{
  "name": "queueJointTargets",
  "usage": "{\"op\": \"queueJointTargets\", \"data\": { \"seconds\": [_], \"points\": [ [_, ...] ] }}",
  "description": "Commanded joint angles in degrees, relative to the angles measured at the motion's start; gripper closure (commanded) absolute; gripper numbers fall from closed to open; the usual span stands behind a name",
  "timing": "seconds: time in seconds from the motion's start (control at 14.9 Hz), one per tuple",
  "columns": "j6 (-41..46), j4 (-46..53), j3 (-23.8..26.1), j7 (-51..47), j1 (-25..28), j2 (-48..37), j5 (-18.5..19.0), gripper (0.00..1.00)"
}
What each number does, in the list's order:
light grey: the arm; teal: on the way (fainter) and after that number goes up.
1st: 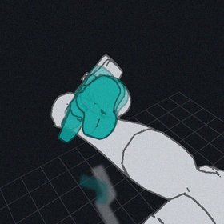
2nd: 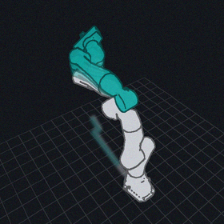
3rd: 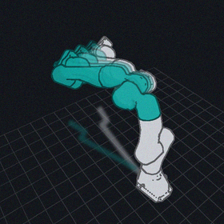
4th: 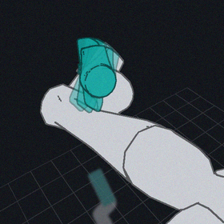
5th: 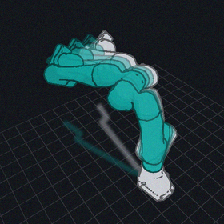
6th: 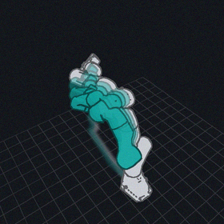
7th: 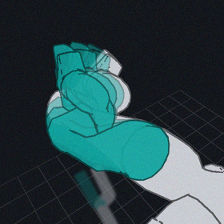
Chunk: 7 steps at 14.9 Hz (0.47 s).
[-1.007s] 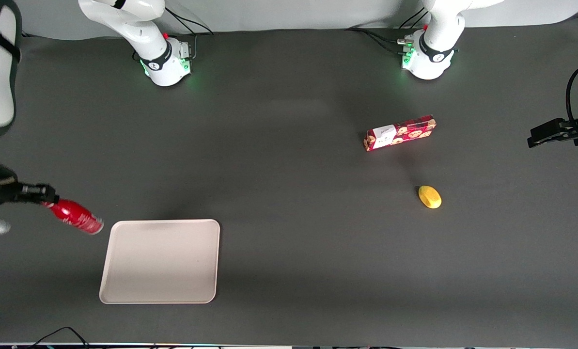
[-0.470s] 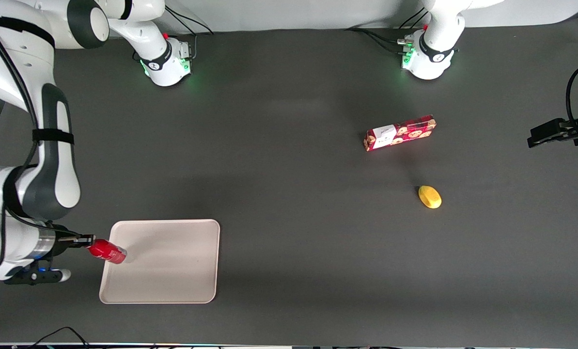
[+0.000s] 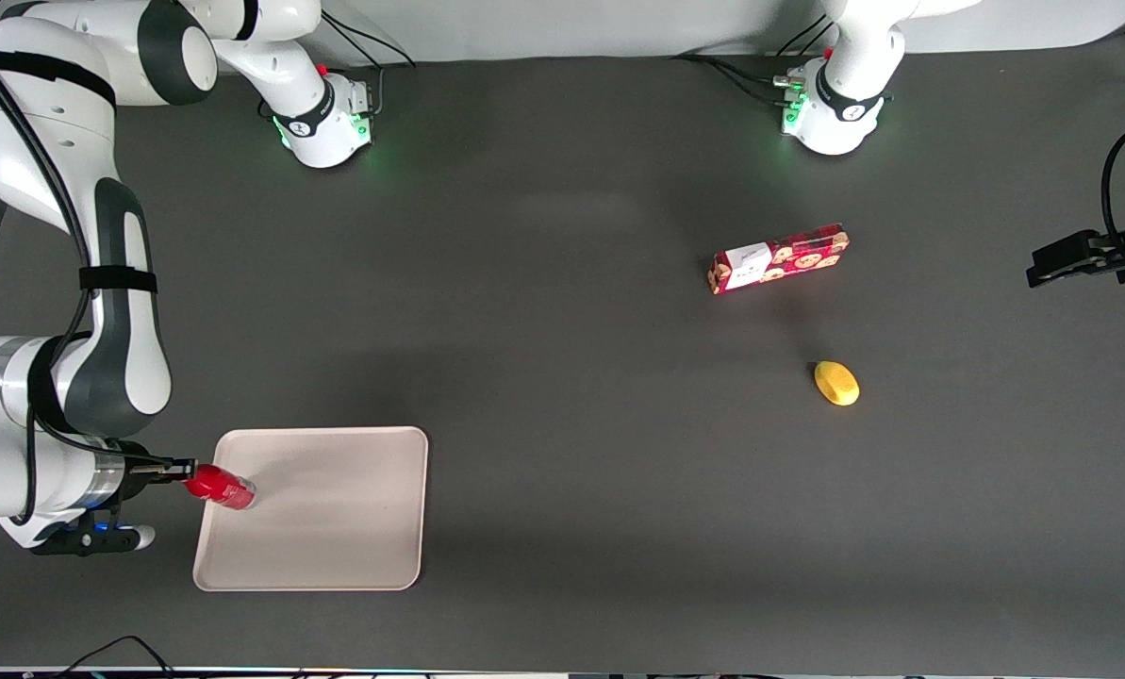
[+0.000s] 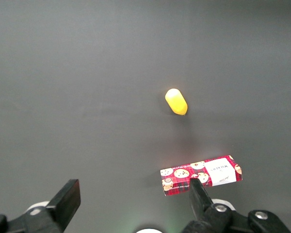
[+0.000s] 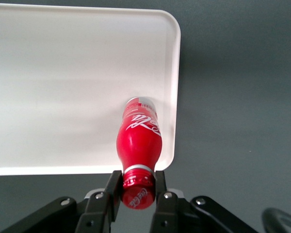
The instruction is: Place coke bottle on tray
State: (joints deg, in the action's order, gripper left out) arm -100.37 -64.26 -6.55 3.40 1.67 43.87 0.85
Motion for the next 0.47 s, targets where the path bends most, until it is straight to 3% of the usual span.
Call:
{"op": "queueJointTargets", "data": {
  "seconds": [0.0,0.13,0.2,0.4],
  "points": [
    [0.9,2.4,-0.6,-0.9,0.3,1.7,-0.4,0.52],
    [0.9,2.5,-0.7,-1.2,0.4,1.9,-0.3,0.34],
    [0.9,2.6,-0.7,-1.0,0.4,1.7,-0.4,0.03],
    [1.9,2.9,-0.5,-0.9,0.4,-1.7,-0.3,0.0]
  ]
}}
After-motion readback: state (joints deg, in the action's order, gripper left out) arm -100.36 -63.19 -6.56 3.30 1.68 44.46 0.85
